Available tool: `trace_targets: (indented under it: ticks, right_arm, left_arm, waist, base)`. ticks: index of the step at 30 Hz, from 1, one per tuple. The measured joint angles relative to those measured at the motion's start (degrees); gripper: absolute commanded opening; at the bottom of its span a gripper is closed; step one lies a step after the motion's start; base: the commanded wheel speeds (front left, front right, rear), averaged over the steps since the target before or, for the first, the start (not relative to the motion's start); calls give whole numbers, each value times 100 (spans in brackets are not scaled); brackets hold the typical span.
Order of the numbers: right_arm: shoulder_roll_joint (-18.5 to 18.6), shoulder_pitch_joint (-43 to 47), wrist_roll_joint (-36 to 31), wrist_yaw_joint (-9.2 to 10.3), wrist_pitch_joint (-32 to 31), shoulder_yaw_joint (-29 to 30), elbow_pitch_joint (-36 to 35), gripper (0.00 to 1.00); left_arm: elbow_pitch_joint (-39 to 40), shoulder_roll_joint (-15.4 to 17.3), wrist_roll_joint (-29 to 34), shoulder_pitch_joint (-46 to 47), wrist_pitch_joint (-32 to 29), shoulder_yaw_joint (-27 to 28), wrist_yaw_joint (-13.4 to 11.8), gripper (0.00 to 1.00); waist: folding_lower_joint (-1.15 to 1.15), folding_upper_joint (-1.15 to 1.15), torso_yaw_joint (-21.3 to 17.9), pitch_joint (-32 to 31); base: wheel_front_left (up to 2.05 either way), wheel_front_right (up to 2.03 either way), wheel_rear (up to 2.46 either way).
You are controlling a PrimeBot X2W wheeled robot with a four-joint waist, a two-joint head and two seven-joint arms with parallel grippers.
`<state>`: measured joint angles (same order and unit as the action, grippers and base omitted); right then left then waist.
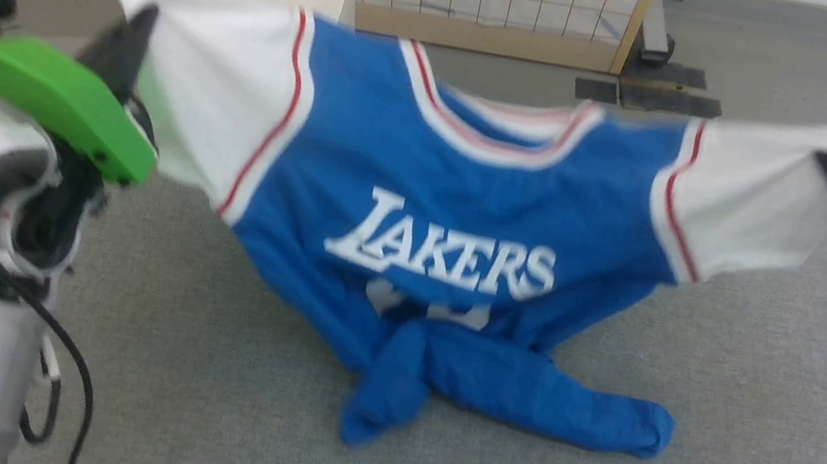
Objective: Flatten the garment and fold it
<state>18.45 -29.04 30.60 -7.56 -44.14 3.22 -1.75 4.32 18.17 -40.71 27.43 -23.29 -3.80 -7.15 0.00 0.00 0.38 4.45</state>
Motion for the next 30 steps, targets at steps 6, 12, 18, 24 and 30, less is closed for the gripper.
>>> trace_targets:
  ticks: [6,12,18,24,30]
  right_arm:
    - [289,-771,305,0,-22,147,-41,0]
    - [447,-1362,505,0,-23,240,-88,0]
    - [498,-1765,538,0,-56,288,-31,0]
    - [487,-2404,332,0,-75,211,368,0]
    - [352,-3538,0,0,-53,44,981,0]
  left_arm:
    - [74,246,63,817,74,107,92,0]
    - [-79,412,227,1643,125,107,233,0]
    - [-392,471,311,2207,114,24,265,0]
    - [-910,586,417,2804,-88,-230,390,0]
    - [-1605,628,800,3854,-47,-517,488,0]
  waist:
    - [0,0,-75,-229]
    - [0,0,-121,-318]
    - [0,0,-131,-248]
    - [0,0,-148,53]
    - [0,0,-162,636]
  base:
    - [0,0,0]
    - [0,0,0]
    - [0,0,0]
    - [0,0,0]
    - [0,0,0]
